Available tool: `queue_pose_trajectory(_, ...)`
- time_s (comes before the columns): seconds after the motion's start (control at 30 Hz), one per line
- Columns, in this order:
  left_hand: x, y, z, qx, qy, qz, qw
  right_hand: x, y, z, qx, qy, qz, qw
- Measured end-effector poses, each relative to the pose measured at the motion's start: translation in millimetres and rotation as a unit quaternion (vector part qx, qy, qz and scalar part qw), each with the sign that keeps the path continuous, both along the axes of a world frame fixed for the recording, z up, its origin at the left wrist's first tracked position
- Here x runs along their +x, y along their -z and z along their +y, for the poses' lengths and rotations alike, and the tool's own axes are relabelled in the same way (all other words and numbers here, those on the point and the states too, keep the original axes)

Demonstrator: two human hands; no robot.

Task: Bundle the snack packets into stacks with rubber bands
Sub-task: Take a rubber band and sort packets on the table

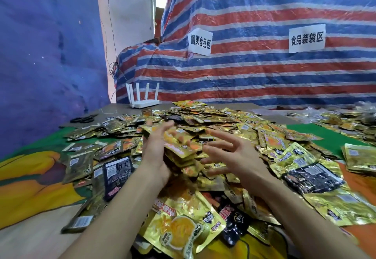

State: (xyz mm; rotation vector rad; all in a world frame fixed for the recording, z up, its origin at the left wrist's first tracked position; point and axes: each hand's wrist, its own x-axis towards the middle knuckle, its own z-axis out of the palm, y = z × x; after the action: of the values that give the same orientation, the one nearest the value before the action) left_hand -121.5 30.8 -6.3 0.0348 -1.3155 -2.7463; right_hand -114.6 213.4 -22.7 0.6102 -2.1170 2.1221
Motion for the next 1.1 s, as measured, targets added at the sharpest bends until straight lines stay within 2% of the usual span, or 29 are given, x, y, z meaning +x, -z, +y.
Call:
queue_pose_trajectory(0.13, -2, 0, -5, 0.045, -0.177, 0.005, 0.983, 11, 5, -22, 0.022, -0.016, 0.003, 1.000)
queue_pose_trajectory(0.23, 5, -1, 4, 0.031, -0.214, 0.032, 0.976, 16, 8, -35, 0.062, 0.016, 0.038, 0.997)
queue_pose_trajectory(0.33, 8, 2, 14, -0.001, -0.234, 0.034, 0.972, 19, 10, -40, 0.051, 0.028, 0.057, 0.997)
queue_pose_trajectory(0.4, 6, 5, 20, -0.037, -0.221, 0.028, 0.974, 20, 12, -42, 0.061, 0.055, 0.079, 0.993)
queue_pose_trajectory(0.53, 4, 8, 24, -0.092, -0.132, -0.029, 0.987, 18, 15, -44, 0.039, 0.067, 0.112, 0.991)
queue_pose_trajectory(0.7, 6, 10, 24, -0.052, -0.016, -0.019, 0.998, 17, 12, -40, 0.044, 0.092, 0.132, 0.986)
queue_pose_trajectory(0.87, 8, 8, 26, -0.028, -0.001, -0.004, 1.000, 18, 9, -39, 0.073, 0.075, 0.125, 0.987)
queue_pose_trajectory(0.97, 10, 3, 23, -0.021, -0.018, 0.006, 1.000, 16, 7, -39, 0.025, 0.049, 0.108, 0.993)
queue_pose_trajectory(1.03, 12, 2, 24, -0.029, -0.017, 0.013, 0.999, 14, 8, -37, 0.014, 0.092, 0.108, 0.990)
queue_pose_trajectory(1.1, 12, 5, 25, -0.046, -0.028, 0.011, 0.999, 14, 8, -33, 0.066, 0.127, 0.133, 0.981)
